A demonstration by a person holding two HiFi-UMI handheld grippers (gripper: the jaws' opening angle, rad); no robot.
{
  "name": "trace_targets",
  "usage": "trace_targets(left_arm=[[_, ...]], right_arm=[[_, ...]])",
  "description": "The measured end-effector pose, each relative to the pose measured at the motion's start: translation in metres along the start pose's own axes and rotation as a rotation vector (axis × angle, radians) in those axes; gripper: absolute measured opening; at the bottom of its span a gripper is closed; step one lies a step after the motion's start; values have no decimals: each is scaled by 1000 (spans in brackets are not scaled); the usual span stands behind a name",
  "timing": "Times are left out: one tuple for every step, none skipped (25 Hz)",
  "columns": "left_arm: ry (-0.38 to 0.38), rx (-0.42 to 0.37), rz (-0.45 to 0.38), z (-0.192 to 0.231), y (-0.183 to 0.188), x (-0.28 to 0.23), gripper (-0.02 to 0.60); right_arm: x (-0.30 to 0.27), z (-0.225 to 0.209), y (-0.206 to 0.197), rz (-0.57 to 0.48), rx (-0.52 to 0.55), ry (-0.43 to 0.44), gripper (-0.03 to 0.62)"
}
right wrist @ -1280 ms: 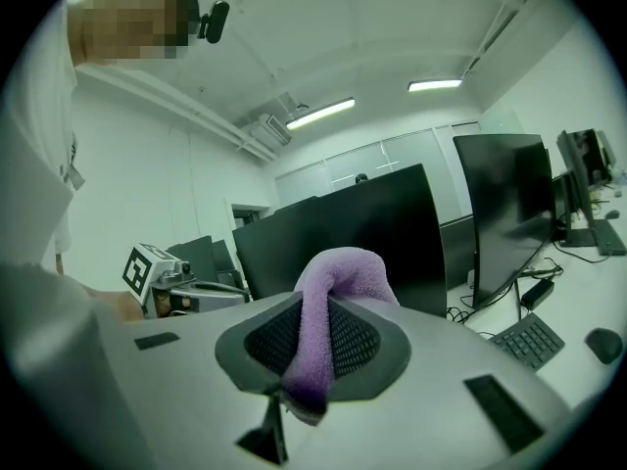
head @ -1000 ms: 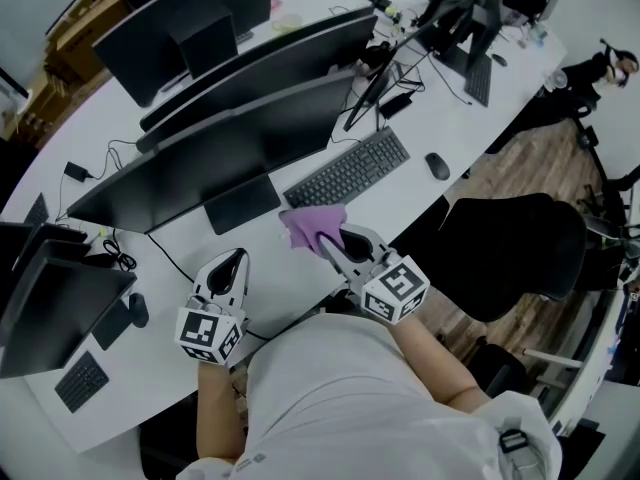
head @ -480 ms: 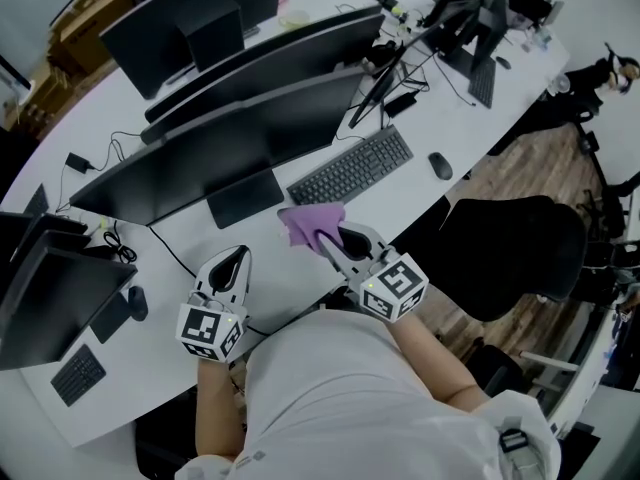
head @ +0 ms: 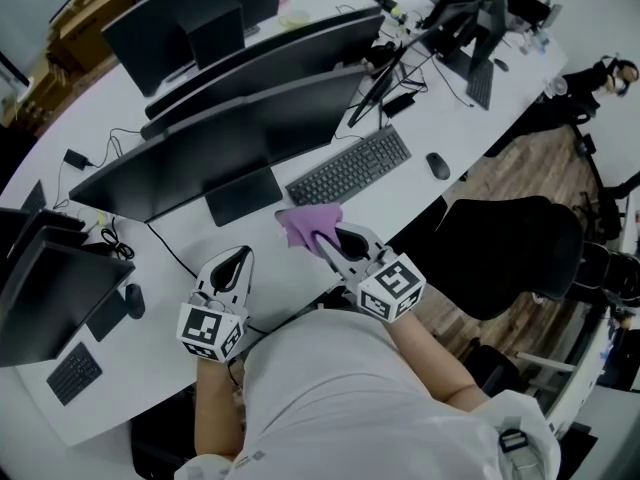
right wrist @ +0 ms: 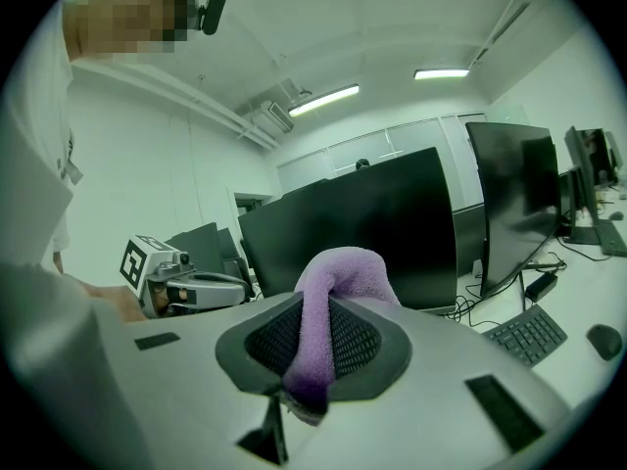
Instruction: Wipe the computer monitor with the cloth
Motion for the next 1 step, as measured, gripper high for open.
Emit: trace_targets(left_arm=[[-2, 0, -1, 0, 0, 1, -3]], right_arm=[[0, 1, 0, 2, 0, 0, 55]])
Point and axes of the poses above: the fingertips, and each gripper's own axes: x backward along the fingers, z to its left, y out of its top, the point moved 9 cm from there along x, backward along the fingers, and after that the axes turned 10 degrees about z, right-handed, at the moved point
